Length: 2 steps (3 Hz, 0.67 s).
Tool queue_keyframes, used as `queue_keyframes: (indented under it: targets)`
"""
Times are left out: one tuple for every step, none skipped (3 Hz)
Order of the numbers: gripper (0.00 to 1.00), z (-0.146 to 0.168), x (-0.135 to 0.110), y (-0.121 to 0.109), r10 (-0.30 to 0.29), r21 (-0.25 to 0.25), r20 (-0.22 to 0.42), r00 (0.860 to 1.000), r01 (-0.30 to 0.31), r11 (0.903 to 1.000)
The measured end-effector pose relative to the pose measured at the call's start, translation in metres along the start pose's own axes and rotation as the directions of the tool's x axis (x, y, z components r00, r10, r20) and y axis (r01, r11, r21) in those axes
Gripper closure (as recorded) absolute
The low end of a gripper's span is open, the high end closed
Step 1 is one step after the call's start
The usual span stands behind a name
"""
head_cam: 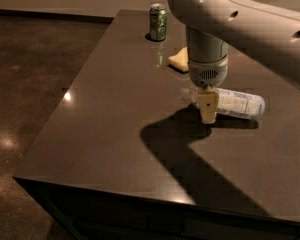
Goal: Knock blue plastic bottle over
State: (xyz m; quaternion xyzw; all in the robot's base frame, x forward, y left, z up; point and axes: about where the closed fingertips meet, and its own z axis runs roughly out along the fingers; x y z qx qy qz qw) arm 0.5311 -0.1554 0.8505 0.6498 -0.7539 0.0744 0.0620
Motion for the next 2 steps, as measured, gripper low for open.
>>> queue_keyframes:
  targets:
    - [0.0, 0.0012, -0.0035, -0.0044, -0.001, 0.019, 0.014, 1.0, 0.0, 0.9998]
    - [0.0, 0.0012, -0.0064, -0.0088, 0.0, 0.037, 0.027, 1.0, -0.001, 0.9993]
